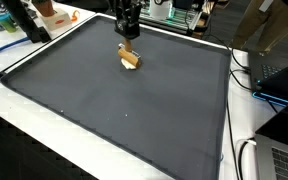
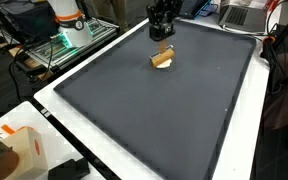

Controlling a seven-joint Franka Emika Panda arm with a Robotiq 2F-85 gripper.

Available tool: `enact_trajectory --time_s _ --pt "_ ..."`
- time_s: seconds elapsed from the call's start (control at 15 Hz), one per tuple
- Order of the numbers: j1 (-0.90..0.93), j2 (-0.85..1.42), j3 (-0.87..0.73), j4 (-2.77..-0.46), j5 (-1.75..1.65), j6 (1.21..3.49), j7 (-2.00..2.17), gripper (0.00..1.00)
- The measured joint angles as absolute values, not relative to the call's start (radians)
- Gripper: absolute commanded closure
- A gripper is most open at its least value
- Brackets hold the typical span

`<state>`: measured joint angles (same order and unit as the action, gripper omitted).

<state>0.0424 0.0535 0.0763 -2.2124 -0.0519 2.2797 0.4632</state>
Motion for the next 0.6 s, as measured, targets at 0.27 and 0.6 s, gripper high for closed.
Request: enact_trajectory --time_s 0.27,0.6 --pt "0.044 0.071 0.075 -2.193 -0.067 2.282 0.465 0.77" --pt "0.045 0.092 0.068 -2.169 -0.071 2.282 0.465 0.77"
